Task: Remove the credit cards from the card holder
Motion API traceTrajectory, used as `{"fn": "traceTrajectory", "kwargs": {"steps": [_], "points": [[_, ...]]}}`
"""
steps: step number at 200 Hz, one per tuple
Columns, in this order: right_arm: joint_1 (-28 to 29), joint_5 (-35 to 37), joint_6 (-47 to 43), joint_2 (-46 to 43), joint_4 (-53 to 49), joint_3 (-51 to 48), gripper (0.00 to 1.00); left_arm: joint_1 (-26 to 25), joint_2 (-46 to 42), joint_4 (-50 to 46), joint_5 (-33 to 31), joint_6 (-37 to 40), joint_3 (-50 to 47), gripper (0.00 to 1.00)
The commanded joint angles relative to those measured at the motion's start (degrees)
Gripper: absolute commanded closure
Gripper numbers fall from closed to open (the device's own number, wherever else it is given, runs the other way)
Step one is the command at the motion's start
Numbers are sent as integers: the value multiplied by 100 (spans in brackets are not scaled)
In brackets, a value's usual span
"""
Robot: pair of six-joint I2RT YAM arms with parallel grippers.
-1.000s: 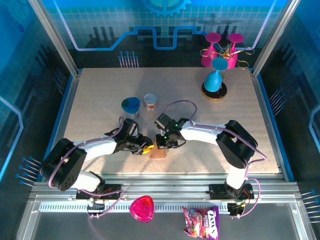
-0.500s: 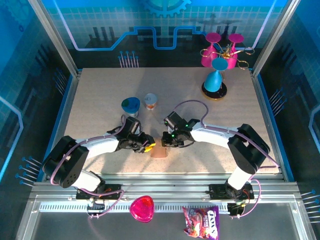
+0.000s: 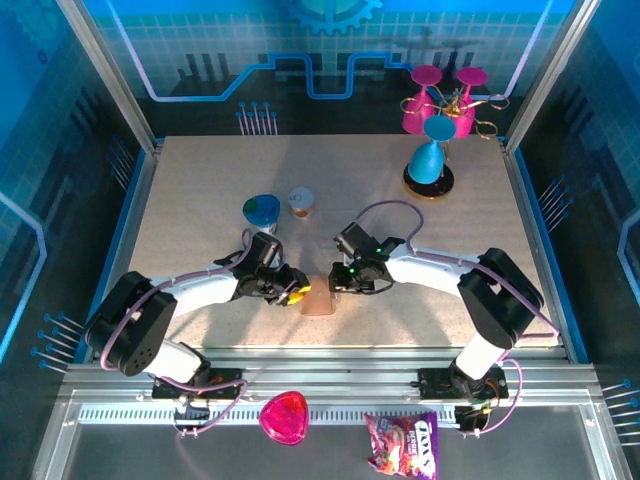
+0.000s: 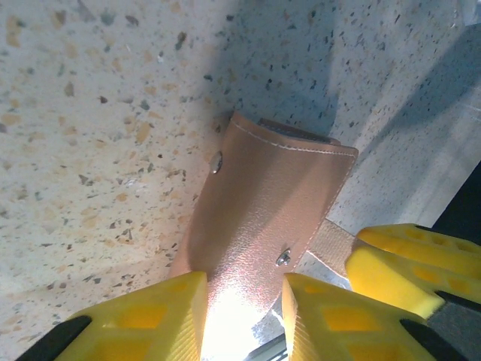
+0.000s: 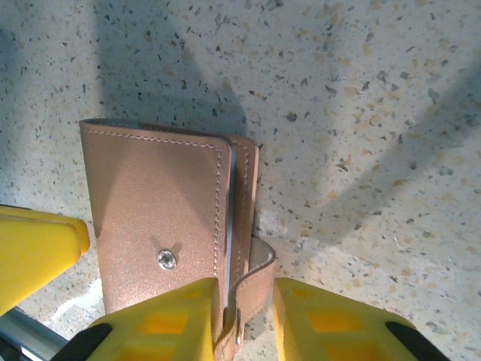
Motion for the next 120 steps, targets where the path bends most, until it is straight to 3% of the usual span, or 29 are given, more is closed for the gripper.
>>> {"fn": "traceTrajectory", "kwargs": {"steps": [1,40,90,120], "points": [[-35,-120,125,170,123,-94,76,-52,-126,-202,-61,146,143,68],[-37,-150,124,252,123,-92,76,-32,-136,-215,-68,159,173,68],[-35,-11,162,3,102,-124,90,81,-261,-304,-107,247,230,64],[-63,165,182,-322,-6,-79,93,332,-518,-574,-138,456,278,62]]}}
